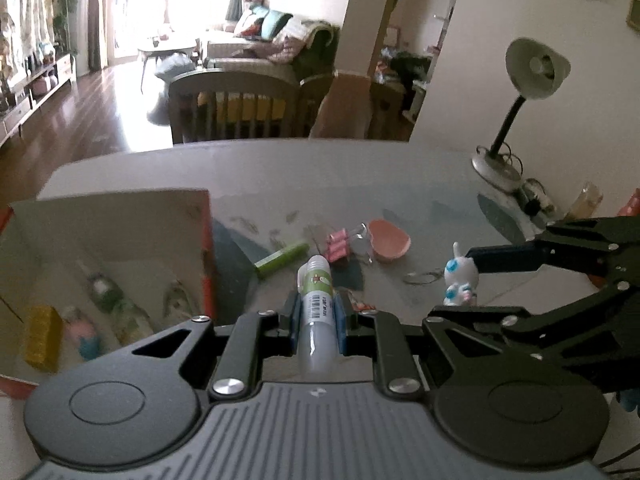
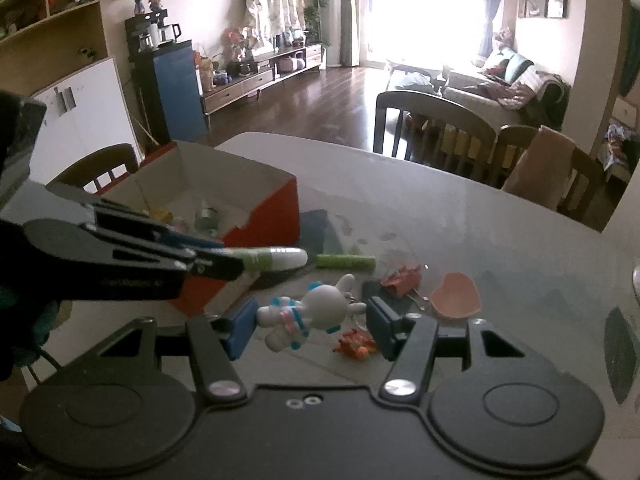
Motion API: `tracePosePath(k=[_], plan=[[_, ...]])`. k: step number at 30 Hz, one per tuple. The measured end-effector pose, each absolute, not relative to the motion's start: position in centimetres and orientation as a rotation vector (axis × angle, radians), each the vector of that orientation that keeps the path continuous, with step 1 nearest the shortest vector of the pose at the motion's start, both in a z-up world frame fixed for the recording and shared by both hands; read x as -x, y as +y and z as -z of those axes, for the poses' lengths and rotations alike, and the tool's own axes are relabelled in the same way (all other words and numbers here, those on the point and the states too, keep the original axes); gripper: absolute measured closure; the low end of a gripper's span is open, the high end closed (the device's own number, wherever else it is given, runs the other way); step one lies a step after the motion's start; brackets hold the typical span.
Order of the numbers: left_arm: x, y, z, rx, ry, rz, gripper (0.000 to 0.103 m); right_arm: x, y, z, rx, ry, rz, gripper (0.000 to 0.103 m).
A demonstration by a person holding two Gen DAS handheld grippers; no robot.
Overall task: Organize rigid objects
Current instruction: 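Carry the glue stick and bunny keychain over the cardboard box with both grippers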
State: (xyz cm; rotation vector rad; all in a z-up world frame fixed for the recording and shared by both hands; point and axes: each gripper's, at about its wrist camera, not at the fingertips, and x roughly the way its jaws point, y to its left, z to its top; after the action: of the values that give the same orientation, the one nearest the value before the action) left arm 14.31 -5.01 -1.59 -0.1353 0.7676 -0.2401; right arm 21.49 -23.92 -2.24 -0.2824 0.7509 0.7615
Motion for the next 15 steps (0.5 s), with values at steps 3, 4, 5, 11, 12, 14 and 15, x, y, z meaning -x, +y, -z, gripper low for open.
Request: tracePosePath(k=[3,4,5,11,12,14,15], plan=[[-14.2,-3.6,0.8,0.129,0.745,0.229,0.086,-21.1,-22.1,1.5,0.306,0.734,-0.774,0.044],[-14.1,-3.1,0.6,0.126,0.740,0.225,0.086,-21.1,-21.5,1.3,0.314,0.728,-0.778,0.044],[-14.2,-2.6,0.4,0.122,0.735,0.220,0.086,-21.0,-20.8,1.1,0.323,0.722,-0.783,0.044],[-14.1,0.9,-0.3,0.127,0.709,0.195,0.086,-20.6,-16.7,0.4,0.358,0.694,-0.810,0.044],[-14.1,1.6,-0.5,0.145,0.706,0.205,0.086,-20.6,-16.2,0.3,0.361,0.691,-0.815,0.044],[-14.2,2.5,-0.6,0.130,0.697,0.183,0.086,-20.6,-14.9,0.1,0.371,0.682,-0.824,0.044],[-14.3,2.9,-0.7,0.120,0.696,0.177,0.086,-20.6,-14.2,0.1,0.375,0.680,-0.830,0.044]])
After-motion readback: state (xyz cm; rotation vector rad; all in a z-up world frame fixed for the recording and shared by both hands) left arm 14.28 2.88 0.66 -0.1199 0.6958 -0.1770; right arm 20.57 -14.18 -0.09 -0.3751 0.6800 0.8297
